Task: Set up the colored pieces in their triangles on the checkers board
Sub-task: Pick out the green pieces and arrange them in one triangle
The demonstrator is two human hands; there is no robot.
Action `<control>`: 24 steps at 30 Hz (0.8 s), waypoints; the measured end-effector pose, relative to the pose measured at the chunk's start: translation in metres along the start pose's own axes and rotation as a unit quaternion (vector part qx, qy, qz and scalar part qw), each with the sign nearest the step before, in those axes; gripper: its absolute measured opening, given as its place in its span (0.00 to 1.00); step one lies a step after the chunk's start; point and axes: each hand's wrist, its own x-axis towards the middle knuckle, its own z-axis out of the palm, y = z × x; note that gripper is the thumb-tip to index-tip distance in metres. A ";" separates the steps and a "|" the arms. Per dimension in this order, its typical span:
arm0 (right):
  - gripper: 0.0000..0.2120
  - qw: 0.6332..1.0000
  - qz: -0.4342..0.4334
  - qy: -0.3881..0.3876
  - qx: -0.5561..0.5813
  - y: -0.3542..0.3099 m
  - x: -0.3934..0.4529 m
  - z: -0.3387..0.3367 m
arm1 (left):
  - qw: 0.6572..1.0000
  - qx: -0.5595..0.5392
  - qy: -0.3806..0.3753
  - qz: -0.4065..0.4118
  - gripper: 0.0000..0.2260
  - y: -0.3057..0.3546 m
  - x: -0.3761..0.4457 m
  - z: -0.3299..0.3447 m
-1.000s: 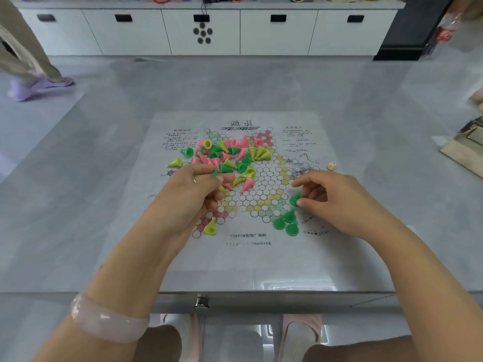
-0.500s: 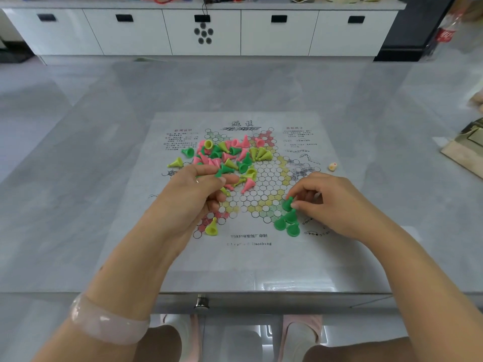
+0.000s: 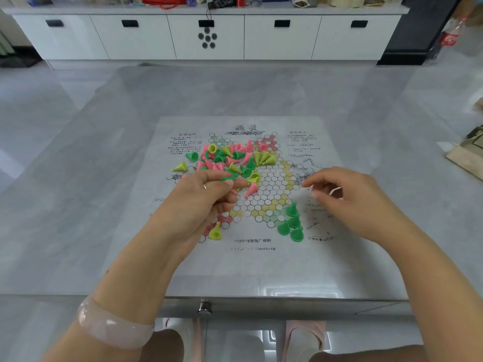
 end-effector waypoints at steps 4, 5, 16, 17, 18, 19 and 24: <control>0.09 0.988 -0.015 0.060 0.144 -0.030 0.000 0.002 | 0.997 -0.068 -0.016 -0.030 0.05 -0.002 -0.001 0.009; 0.09 0.986 -0.022 0.047 0.156 -0.038 0.000 0.006 | 0.996 -0.081 -0.015 -0.044 0.05 -0.003 -0.001 0.010; 0.06 0.978 -0.030 0.026 0.205 -0.062 0.008 0.029 | 0.986 -0.143 -0.048 -0.068 0.09 -0.005 -0.002 0.016; 0.06 0.976 -0.032 0.023 0.215 -0.063 0.008 0.029 | 0.985 -0.147 -0.050 -0.069 0.09 -0.005 -0.002 0.016; 0.06 0.973 -0.034 0.021 0.225 -0.064 0.008 0.029 | 0.984 -0.152 -0.055 -0.070 0.09 -0.005 -0.002 0.015; 0.06 0.972 -0.034 0.019 0.232 -0.064 0.008 0.030 | 0.983 -0.159 -0.060 -0.071 0.08 -0.004 -0.002 0.015; 0.05 0.973 -0.047 0.017 0.224 -0.065 0.008 0.031 | 0.977 -0.190 -0.063 -0.078 0.05 -0.002 -0.001 0.015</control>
